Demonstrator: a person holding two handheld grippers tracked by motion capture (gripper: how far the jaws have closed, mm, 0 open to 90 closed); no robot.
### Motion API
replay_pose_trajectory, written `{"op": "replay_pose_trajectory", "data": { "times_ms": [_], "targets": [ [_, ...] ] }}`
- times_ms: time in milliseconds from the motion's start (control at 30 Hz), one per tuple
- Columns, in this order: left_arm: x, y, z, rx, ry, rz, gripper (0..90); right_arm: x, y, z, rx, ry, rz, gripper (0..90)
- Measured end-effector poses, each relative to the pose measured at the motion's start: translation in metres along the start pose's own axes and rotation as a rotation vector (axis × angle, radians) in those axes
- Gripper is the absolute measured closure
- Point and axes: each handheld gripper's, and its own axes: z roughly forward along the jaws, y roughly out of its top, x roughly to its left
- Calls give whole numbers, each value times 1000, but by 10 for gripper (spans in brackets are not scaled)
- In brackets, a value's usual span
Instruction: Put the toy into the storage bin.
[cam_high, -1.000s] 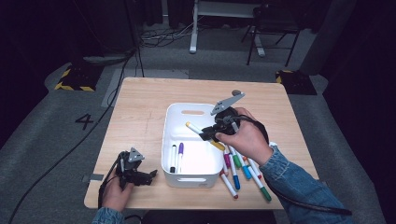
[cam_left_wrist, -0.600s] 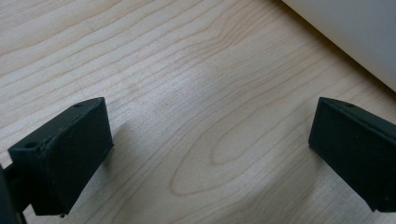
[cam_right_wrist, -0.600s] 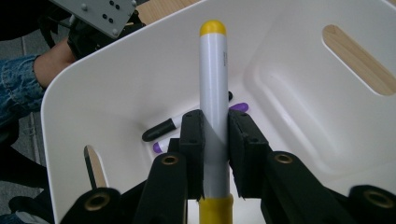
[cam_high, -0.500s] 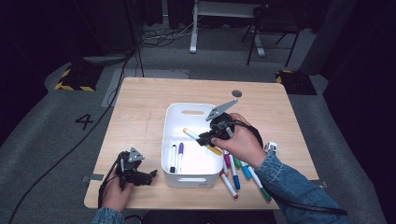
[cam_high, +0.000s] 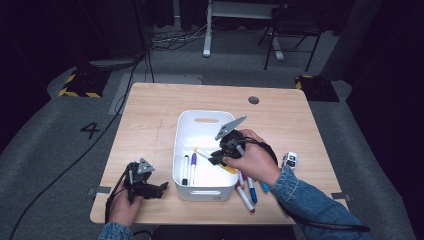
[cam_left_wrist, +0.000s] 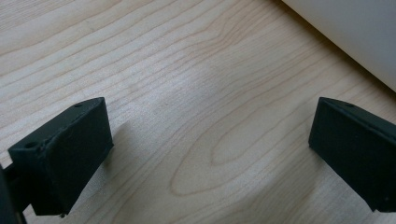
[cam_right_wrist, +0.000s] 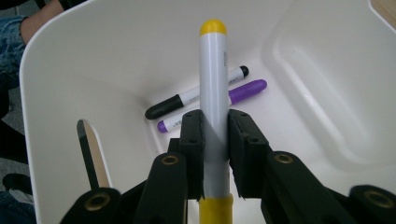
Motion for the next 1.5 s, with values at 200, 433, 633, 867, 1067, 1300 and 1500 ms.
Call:
{"op": "replay_pose_trajectory", "data": {
  "times_ms": [200, 433, 633, 867, 1067, 1300, 1500],
  "targets": [
    [0, 0, 0, 1, 0, 1, 0, 5, -1, 8, 22, -1, -49, 768],
    [0, 0, 0, 1, 0, 0, 0, 13, 0, 14, 62, -12, -98, 768],
    [0, 0, 0, 0, 0, 0, 0, 16, -1, 19, 85, 6, -109, 761],
    [0, 0, 0, 0, 1, 0, 0, 22, -1, 13, 29, 6, -82, 554],
    [0, 0, 0, 0, 0, 0, 0, 20, -3, -7, -35, -17, -77, 547],
    [0, 0, 0, 0, 0, 0, 0, 8, -15, -34, -81, -57, -42, 556],
    [0, 0, 0, 1, -1, 0, 0, -7, -31, -56, -98, -108, 9, 560]
  ]
}}
